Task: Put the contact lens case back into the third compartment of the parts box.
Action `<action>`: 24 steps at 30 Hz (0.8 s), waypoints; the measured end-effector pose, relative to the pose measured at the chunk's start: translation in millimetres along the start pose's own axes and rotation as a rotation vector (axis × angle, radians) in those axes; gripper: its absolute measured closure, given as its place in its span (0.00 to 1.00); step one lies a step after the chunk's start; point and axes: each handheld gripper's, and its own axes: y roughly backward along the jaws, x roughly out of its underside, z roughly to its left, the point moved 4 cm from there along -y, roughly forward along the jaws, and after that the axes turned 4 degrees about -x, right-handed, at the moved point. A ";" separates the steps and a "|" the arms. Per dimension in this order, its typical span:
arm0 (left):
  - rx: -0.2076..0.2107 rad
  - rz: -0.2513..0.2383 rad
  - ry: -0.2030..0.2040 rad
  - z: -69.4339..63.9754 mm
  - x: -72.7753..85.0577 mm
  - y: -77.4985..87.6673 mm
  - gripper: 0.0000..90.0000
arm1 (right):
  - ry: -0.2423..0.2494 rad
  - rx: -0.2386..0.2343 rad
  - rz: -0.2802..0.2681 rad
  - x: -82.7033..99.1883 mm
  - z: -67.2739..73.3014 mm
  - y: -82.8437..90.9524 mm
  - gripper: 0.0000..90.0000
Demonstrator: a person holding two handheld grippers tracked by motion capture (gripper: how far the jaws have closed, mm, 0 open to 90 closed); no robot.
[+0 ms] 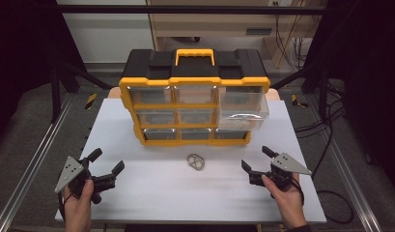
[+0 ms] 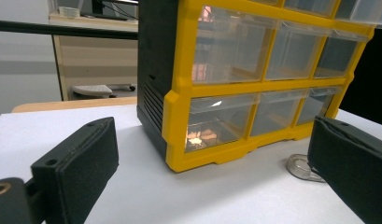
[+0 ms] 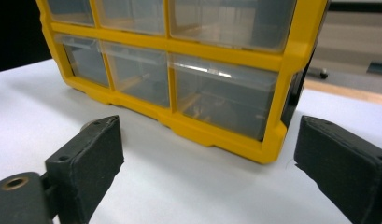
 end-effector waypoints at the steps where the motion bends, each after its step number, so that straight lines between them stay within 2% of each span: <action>1: 0.001 -0.001 -0.001 -0.4 -0.1 -0.1 0.02 | -0.007 -0.001 0.009 0.2 0.4 -0.2 0.07; 6: 0.007 -0.007 0.007 -1.2 -0.5 -0.9 0.02 | -0.037 0.010 0.037 0.3 2.0 -2.8 0.07; 10: -0.001 -0.001 -0.002 -0.6 0.0 -0.6 0.02 | -0.065 0.013 0.053 0.3 1.3 -4.0 0.08; 18: -0.001 0.003 -0.007 -1.7 0.3 -1.2 0.02 | -0.055 0.013 0.084 2.4 3.9 -6.9 0.07; 24: 0.006 0.007 -0.009 -3.3 0.9 -2.0 0.02 | -0.054 -0.023 0.162 7.0 10.2 -12.9 0.07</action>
